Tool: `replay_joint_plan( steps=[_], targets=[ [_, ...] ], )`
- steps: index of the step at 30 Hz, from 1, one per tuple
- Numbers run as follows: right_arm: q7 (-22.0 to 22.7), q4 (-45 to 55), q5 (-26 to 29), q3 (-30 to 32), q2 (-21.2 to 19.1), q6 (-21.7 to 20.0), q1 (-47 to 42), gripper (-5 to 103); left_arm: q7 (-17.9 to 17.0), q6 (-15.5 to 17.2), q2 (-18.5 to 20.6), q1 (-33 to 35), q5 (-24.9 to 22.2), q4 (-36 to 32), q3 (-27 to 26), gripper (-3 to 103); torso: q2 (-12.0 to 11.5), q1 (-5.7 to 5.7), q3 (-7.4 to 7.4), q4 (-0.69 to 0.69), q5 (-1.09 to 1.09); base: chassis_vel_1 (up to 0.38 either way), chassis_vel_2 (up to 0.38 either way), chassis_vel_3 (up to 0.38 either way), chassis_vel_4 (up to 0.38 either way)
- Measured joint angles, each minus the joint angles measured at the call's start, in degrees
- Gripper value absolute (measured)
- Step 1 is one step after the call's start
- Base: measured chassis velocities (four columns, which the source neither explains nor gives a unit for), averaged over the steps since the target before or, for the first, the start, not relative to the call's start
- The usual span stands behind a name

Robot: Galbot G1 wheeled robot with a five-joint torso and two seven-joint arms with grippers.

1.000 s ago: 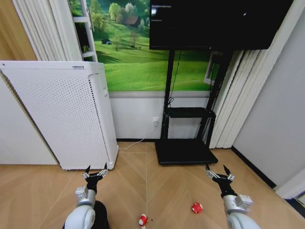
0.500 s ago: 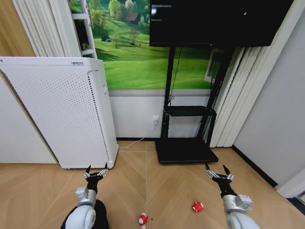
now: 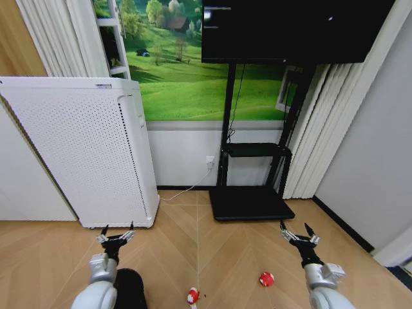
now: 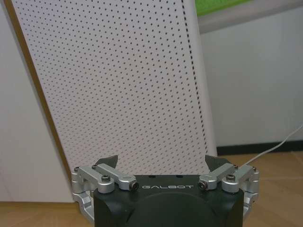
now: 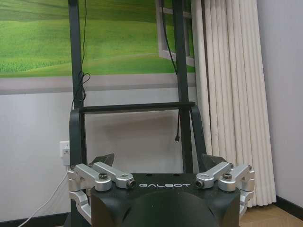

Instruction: Pick up the trash bin and place the garbage on the floor into it.

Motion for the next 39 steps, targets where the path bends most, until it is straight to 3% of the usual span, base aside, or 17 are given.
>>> replay_joint_plan(
  steps=[2,10,15,19,21,24,34,39],
  targets=[
    [0.0,0.0,0.4,0.2,-0.1,0.0,-0.2,100,-1.9,0.8,1.3,5.1,-0.9,-1.5,-0.8,100,0.1,0.01,0.04,0.0,-0.01,0.0,0.0,0.0,0.0],
    [0.3,0.1,1.0,0.9,-0.3,0.1,-0.4,100,-2.2,1.3,1.0,12.7,-0.6,-1.6,-0.7,100,0.1,0.05,0.1,-0.02,-0.01,0.0,0.0,0.0,0.0],
    [0.3,0.0,2.4,1.7,-1.1,0.1,-0.3,100,2.1,2.6,1.5,17.1,-1.4,-1.4,-1.4,96,0.2,0.06,0.14,-0.02,-0.01,0.0,0.0,0.0,0.0],
    [0.3,-0.6,2.4,1.7,-1.2,0.3,-0.2,100,5.3,4.7,1.9,18.2,-2.2,-1.4,-2.3,100,0.2,0.07,0.16,-0.03,-0.01,0.0,0.0,0.0,0.0],
    [0.2,-1.2,2.5,1.5,-1.2,0.4,0.2,100,7.3,7.8,2.2,19.1,-2.0,-1.5,-3.6,102,0.2,0.08,0.18,-0.02,-0.01,0.0,0.0,0.0,0.0],
    [0.2,-1.8,2.5,1.3,-1.2,0.6,0.6,100,9.0,9.8,2.7,19.5,-1.4,-1.3,-4.9,98,0.3,0.08,0.19,-0.01,0.0,0.0,0.0,0.0,0.0],
    [0.1,-2.7,2.3,0.8,-1.0,0.7,1.3,100,9.4,12.2,3.2,18.2,0.2,3.0,-5.5,102,0.3,0.1,0.21,-0.01,-0.01,0.0,0.0,0.0,0.0],
    [0.1,-2.8,1.9,0.4,-0.7,0.7,1.5,100,9.4,12.7,2.7,16.7,0.3,4.6,-4.4,98,0.3,0.1,0.22,-0.02,-0.02,0.0,0.0,0.0,0.0]
  ],
)
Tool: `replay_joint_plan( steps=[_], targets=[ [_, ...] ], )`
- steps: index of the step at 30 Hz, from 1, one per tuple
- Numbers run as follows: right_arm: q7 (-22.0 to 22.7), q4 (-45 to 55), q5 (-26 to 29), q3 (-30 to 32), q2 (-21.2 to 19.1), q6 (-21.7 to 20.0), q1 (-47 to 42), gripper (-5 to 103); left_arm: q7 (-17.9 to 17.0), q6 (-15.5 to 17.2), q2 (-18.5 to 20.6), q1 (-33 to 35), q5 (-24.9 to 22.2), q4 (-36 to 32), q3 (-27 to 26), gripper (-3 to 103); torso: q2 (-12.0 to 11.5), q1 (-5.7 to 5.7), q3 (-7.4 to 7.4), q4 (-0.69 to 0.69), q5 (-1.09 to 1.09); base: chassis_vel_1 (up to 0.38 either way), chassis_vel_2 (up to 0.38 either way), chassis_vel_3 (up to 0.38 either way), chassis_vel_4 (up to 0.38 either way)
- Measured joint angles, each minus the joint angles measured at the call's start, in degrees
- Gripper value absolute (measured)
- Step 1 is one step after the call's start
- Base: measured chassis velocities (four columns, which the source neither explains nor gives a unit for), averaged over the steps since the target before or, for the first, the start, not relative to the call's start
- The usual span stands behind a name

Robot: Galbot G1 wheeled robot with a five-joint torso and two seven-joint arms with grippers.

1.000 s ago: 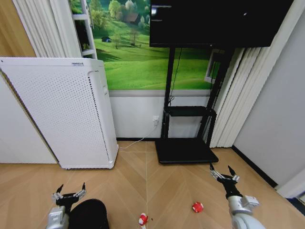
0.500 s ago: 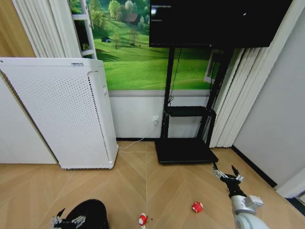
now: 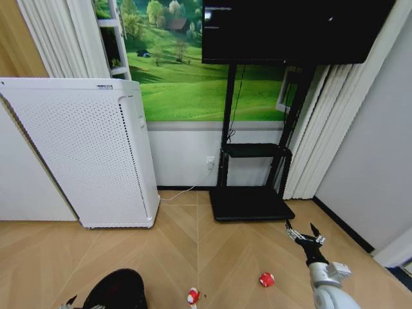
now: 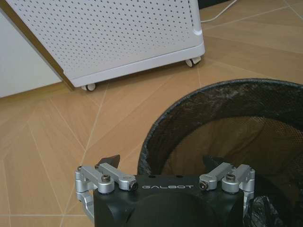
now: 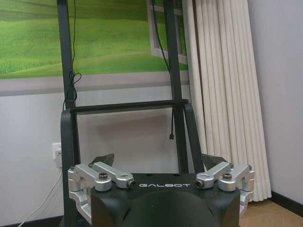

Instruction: Pick up the trash bin and place the garbage on the floor into it.

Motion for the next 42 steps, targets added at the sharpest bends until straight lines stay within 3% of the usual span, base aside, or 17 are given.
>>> replay_joint_plan(
  steps=[10,25,26,28,30,31,32,33,35,37,39,42],
  targets=[
    [0.0,-0.3,-1.0,-0.3,0.5,0.0,0.0,100,1.5,3.3,-0.4,-2.1,-0.2,3.2,1.4,98,0.0,0.01,0.02,0.0,0.01,0.0,0.0,0.0,0.0],
    [-0.1,-0.3,-1.4,-0.4,0.5,0.0,-0.2,100,2.6,2.5,-0.7,-6.1,-0.1,7.9,2.5,93,0.0,0.01,0.03,0.0,0.01,0.0,0.0,0.0,0.0],
    [-0.1,-0.4,-1.7,-0.4,0.6,0.1,-0.3,100,2.9,2.2,-0.8,-6.5,-0.1,8.1,2.6,85,0.0,0.01,0.03,0.0,0.01,0.0,0.0,0.0,0.0],
    [-0.1,-0.4,-1.8,-0.4,0.6,0.1,-0.3,100,3.1,2.0,-0.8,-6.6,0.0,8.2,2.6,85,0.0,0.01,0.04,0.0,0.01,0.0,0.0,0.0,0.0],
    [-0.1,-0.4,-1.9,-0.5,0.7,0.2,-0.2,100,3.6,1.5,-0.9,-6.8,0.2,8.2,2.7,74,0.0,0.02,0.03,0.0,0.02,0.0,0.0,0.0,0.0],
    [-0.1,-0.4,-1.9,-0.5,0.7,0.2,-0.2,100,3.6,1.5,-0.9,-6.8,0.2,8.2,2.7,74,0.0,0.02,0.03,0.0,0.02,0.0,0.0,0.0,0.0],
    [-0.1,-0.5,-1.9,-0.5,0.7,0.2,-0.2,100,3.8,1.3,-1.0,-6.8,0.3,8.2,2.7,62,0.0,0.02,0.03,0.0,0.02,0.0,0.0,0.0,0.0],
    [-0.1,-0.5,-2.0,-0.5,0.7,0.2,-0.1,100,3.9,1.2,-1.0,-6.8,0.3,8.2,2.8,62,0.1,0.02,0.04,0.0,0.02,0.0,0.0,0.0,0.0],
    [-0.1,-0.5,-2.0,-0.6,0.7,0.2,0.0,100,4.1,0.9,-1.1,-6.8,0.4,8.2,2.8,52,0.1,0.02,0.04,0.0,0.02,0.0,0.0,0.0,0.0],
    [-0.1,-0.5,-2.0,-0.7,0.7,0.2,0.0,100,4.1,0.8,-1.1,-6.8,0.4,8.2,2.8,52,0.1,0.02,0.04,0.0,0.02,0.0,0.0,0.0,0.0],
    [-0.1,-0.6,-2.3,-0.9,0.8,0.2,0.1,100,4.2,0.5,-1.1,-6.8,0.4,8.1,2.8,36,0.1,0.01,0.04,0.01,0.04,0.0,0.0,0.0,0.0],
    [-0.1,-0.6,-2.4,-1.0,0.9,0.2,0.2,100,4.2,0.1,-1.2,-6.7,0.6,8.0,2.9,26,0.1,0.02,0.03,0.01,0.04,0.0,0.0,0.0,0.0]
  ],
)
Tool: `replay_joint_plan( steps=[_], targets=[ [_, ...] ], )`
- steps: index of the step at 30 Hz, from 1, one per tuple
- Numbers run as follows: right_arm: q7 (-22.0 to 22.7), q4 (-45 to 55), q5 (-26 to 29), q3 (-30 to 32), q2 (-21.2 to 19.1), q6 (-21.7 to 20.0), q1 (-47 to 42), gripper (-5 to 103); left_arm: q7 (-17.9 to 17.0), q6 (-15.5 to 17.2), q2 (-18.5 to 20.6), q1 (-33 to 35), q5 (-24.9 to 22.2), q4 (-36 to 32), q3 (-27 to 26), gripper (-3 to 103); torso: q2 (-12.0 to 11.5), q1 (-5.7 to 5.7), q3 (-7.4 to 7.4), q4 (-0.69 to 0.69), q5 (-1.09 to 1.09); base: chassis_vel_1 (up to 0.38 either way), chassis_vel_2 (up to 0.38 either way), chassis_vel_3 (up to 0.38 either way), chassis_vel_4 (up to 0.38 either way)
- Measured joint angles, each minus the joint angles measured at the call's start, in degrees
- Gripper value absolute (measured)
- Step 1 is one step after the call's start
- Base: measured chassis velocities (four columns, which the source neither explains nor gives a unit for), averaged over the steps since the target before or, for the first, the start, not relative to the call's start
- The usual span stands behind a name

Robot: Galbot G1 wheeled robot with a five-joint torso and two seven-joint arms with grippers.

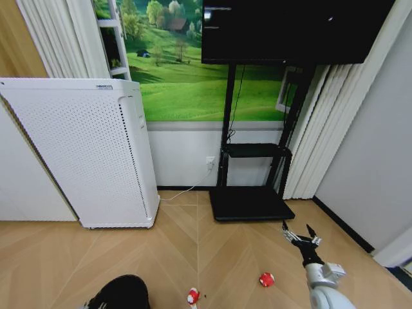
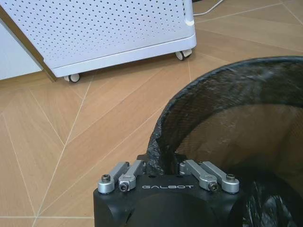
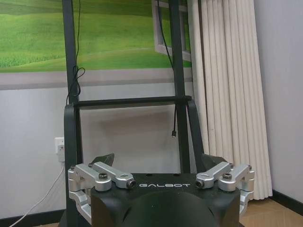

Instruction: Pick up the trash bin and place the garbage on the floor into it.

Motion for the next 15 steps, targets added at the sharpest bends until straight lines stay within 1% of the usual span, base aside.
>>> replay_joint_plan(
  steps=[1,3,7,11,13,14,15],
  targets=[
    [0.0,0.0,0.0,0.0,0.0,0.0,0.0,100,0.0,0.0,0.0,0.0,0.0,0.0,0.0,26,0.0,0.0,0.0,0.0,0.0,0.0,0.0,0.0,0.0],
    [0.0,-0.1,-0.1,0.0,0.0,0.0,0.1,100,0.0,-0.1,-0.1,0.1,0.1,-0.1,0.1,20,0.0,0.0,0.0,0.0,0.01,0.0,0.0,0.0,0.0],
    [0.0,-0.1,-0.2,0.0,0.0,0.2,0.2,100,0.0,-0.3,-0.3,0.2,0.4,-0.2,0.3,20,0.0,0.0,0.0,0.01,0.0,0.0,0.0,0.0,0.0],
    [0.0,-0.2,-0.2,0.0,0.0,0.2,0.3,100,0.0,-1.2,-0.5,0.2,0.8,-0.4,0.5,20,0.0,0.0,0.01,0.0,-0.02,0.0,0.0,0.0,0.0],
    [0.0,-0.3,-0.3,0.0,0.0,0.3,0.4,100,0.8,-3.0,-0.8,0.1,1.7,-0.9,0.7,20,0.0,0.0,0.02,0.01,-0.09,0.0,0.0,0.0,0.0],
    [0.0,-0.3,-0.3,0.0,0.0,0.3,0.4,100,0.8,-3.0,-0.8,0.1,1.7,-0.9,0.7,20,0.0,0.0,0.02,0.01,-0.09,0.0,0.0,0.0,0.0],
    [0.0,-0.4,-0.5,-0.1,0.0,0.4,0.5,100,1.4,-4.3,-1.0,-0.2,2.6,-1.1,0.7,20,0.0,0.0,0.02,0.0,-0.09,0.0,0.0,0.0,0.0]
  ],
)
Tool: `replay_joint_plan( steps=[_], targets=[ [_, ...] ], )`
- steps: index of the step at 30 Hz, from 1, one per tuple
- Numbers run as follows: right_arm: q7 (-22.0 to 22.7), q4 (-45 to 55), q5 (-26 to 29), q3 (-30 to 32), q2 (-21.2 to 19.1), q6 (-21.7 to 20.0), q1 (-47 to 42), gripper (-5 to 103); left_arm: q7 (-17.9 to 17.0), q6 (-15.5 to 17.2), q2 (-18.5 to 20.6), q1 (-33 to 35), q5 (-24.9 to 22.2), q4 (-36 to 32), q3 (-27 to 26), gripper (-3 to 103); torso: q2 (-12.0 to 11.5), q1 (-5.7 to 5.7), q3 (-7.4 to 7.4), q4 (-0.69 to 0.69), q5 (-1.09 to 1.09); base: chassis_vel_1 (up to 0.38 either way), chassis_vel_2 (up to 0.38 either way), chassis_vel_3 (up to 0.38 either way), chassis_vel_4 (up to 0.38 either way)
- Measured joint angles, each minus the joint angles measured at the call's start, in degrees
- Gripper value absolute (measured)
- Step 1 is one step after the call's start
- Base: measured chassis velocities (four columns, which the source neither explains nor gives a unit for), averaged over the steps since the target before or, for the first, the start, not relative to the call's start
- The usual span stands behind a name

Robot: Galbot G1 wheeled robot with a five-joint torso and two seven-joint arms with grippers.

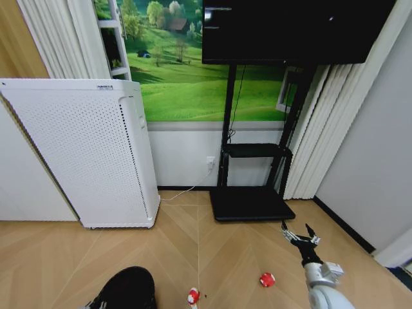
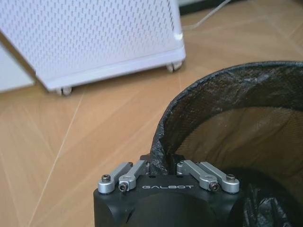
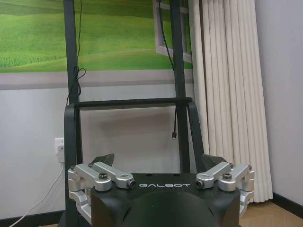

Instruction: Pick up the trash bin and place the garbage on the floor into it.

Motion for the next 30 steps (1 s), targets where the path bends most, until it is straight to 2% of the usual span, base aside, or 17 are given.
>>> replay_joint_plan(
  steps=[2,4,5,6,14,23,26,30],
  targets=[
    [0.0,-0.1,-0.1,0.0,0.0,0.1,0.0,100,0.2,-1.1,-0.2,-0.5,1.2,-0.5,-0.2,19,0.0,0.0,0.0,-0.03,0.0,0.0,0.0,0.0,0.0],
    [0.0,-0.2,-0.3,0.0,0.0,0.1,0.1,100,0.4,-2.3,-0.6,-1.4,1.7,-2.2,-0.6,11,0.0,0.01,0.0,-0.02,0.04,0.0,0.0,0.0,0.0],
    [0.0,-0.2,-0.3,0.0,0.0,0.1,0.1,100,0.4,-2.3,-0.6,-1.4,1.7,-2.2,-0.6,11,0.0,0.01,0.0,-0.02,0.04,0.0,0.0,0.0,0.0],
    [0.0,-0.2,-0.3,0.0,0.0,0.1,0.2,100,0.7,-2.7,-0.7,-1.9,1.7,-2.8,-0.7,4,0.0,0.01,0.0,-0.02,0.02,0.0,0.0,0.0,0.0],
    [0.1,0.0,-1.0,0.0,0.2,0.2,-0.2,100,1.6,-4.4,-0.3,-5.1,2.4,-3.2,-1.4,4,0.0,0.01,0.0,-0.02,0.05,0.0,0.0,0.0,0.0],
    [0.2,0.4,-1.6,0.2,0.4,0.5,-0.9,100,2.5,-6.2,1.9,-7.6,2.0,-8.6,-4.1,4,0.0,0.01,-0.01,0.0,0.06,0.0,0.0,0.0,0.0],
    [0.2,0.4,-2.5,-0.4,0.7,0.5,-1.4,100,5.7,-9.3,2.4,-9.7,4.5,-9.5,-5.0,4,0.0,0.01,-0.01,-0.02,0.06,0.0,0.0,0.0,0.0],
    [0.2,0.4,-3.3,-0.8,0.7,0.6,-1.8,100,7.1,-10.5,2.5,-10.7,5.9,-9.6,-5.4,4,0.0,0.01,-0.01,-0.01,0.06,0.0,0.0,0.0,0.0]
  ],
)
